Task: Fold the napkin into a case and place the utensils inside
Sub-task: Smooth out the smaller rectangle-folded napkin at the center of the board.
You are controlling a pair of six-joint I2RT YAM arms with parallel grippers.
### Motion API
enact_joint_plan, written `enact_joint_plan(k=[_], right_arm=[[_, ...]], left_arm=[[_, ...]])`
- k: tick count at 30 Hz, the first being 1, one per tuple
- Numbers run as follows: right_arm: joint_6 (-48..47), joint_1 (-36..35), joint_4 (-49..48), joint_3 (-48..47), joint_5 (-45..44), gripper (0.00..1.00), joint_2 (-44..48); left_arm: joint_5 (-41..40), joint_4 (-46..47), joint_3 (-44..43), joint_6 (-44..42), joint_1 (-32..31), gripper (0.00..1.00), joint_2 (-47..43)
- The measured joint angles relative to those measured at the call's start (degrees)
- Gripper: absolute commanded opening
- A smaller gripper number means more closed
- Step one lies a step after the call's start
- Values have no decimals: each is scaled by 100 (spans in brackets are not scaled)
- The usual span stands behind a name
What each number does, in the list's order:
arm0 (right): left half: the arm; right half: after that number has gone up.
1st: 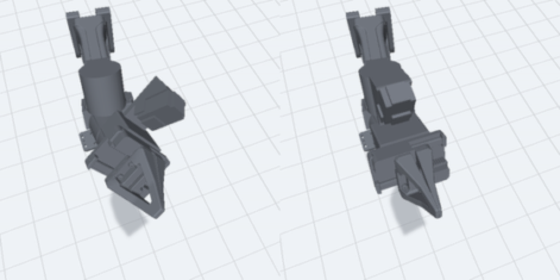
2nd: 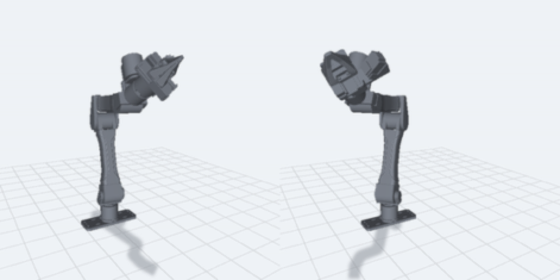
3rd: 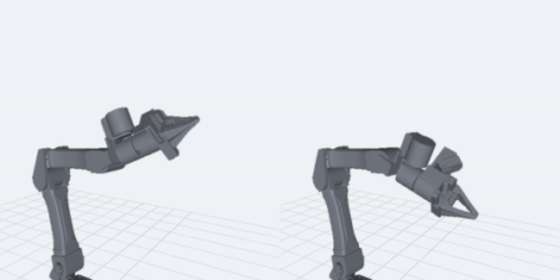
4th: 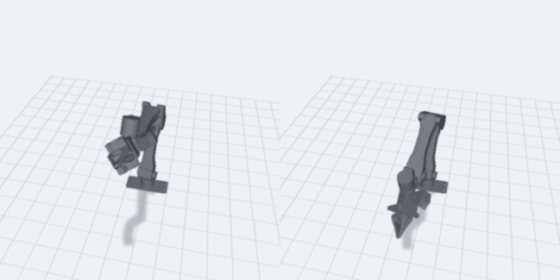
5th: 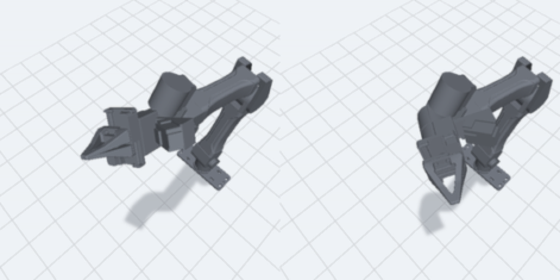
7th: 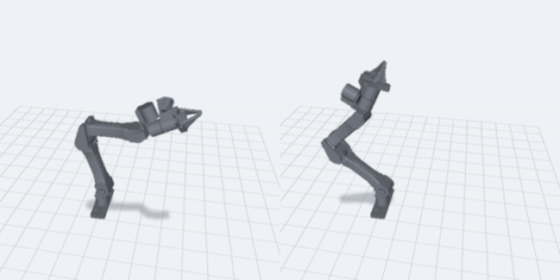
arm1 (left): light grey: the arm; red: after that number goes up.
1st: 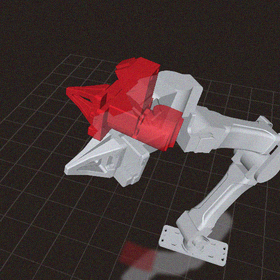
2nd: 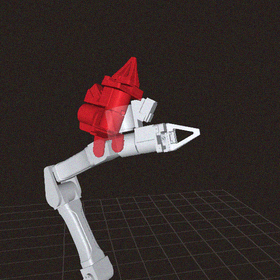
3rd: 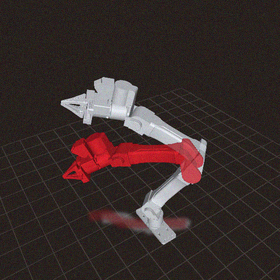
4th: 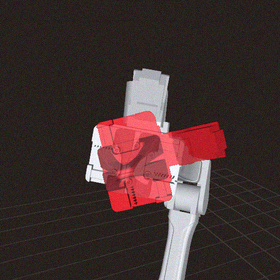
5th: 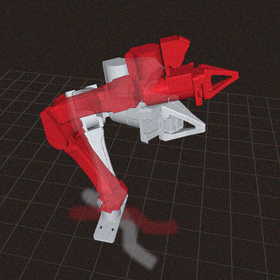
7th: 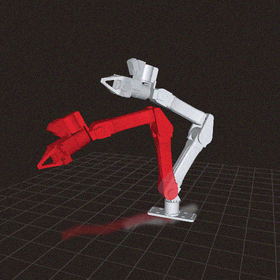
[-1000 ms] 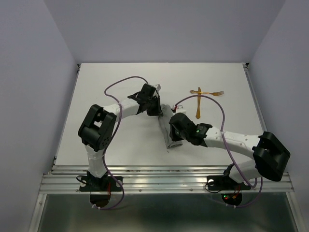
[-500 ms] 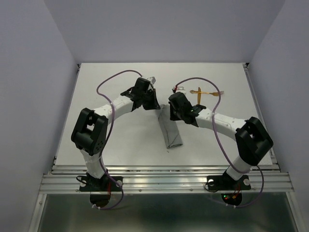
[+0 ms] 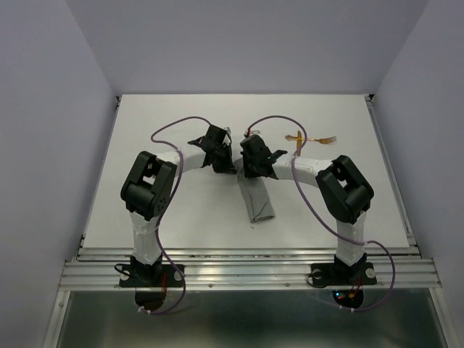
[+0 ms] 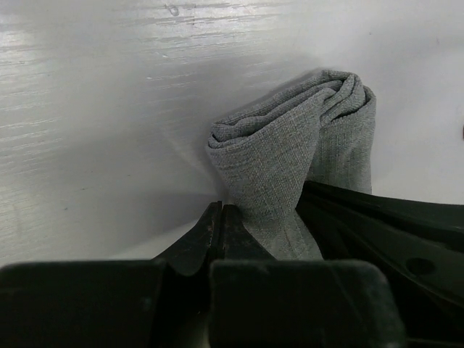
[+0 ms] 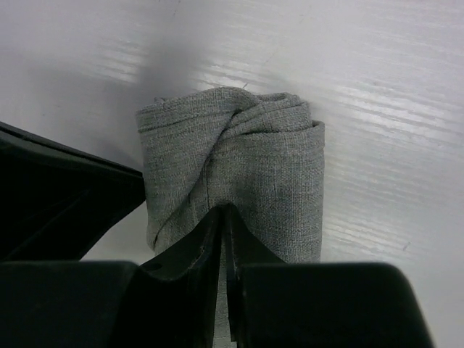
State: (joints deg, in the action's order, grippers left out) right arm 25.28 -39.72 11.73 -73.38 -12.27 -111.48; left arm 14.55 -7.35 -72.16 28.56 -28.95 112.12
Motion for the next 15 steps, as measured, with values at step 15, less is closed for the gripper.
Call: enact_joint_plan(k=[15], right_arm=[[-26, 2, -278, -291, 376, 10, -328]], left_arm=[[90, 118, 0, 0, 20, 0, 26]])
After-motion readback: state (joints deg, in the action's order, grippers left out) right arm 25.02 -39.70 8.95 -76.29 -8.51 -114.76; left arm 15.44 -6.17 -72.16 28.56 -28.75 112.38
